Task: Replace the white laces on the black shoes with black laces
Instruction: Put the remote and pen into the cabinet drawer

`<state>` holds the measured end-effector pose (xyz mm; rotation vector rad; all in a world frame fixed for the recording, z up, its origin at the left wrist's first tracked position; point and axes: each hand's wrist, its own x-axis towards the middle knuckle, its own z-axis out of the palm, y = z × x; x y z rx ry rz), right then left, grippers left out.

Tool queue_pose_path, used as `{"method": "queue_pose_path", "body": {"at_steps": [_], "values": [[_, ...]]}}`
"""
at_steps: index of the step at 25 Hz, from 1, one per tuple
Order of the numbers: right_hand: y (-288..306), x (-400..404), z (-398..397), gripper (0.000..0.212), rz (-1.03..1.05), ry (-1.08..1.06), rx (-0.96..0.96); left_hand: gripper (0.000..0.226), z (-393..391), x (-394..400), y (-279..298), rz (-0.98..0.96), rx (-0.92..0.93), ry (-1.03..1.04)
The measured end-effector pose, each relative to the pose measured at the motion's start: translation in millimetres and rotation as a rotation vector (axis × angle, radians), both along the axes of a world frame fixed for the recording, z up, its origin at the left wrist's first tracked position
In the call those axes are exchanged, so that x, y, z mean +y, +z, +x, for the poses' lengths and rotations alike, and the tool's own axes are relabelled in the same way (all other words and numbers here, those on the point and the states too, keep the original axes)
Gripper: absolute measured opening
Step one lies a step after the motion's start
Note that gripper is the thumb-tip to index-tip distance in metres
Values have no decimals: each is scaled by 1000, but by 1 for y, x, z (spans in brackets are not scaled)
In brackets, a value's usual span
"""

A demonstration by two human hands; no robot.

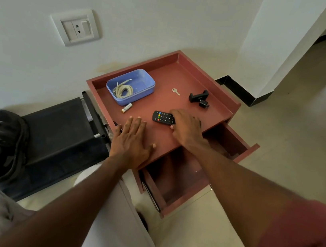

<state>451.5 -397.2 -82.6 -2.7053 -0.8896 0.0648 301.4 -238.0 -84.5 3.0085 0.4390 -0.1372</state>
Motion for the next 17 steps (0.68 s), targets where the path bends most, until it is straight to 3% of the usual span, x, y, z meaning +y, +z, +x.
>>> {"method": "queue_pose_path", "body": {"at_steps": [3, 6, 11, 15, 17], "values": [[-12, -31, -39, 56, 156, 143, -20, 84, 0, 0, -1, -27, -42, 1], [-24, -70, -70, 55, 182, 261, -2, 73, -2, 0, -1, -64, -104, 4], [-38, -87, -81, 52, -127, 288, 161, 82, -3, -4, 3, -163, -136, 293], [-55, -67, -71, 25, -293, 236, 229, 88, 2, 0, -1, -153, -64, 269], [-66, -56, -68, 27, -371, 194, 273, 94, 2, 2, -3, -133, -42, 256]]}}
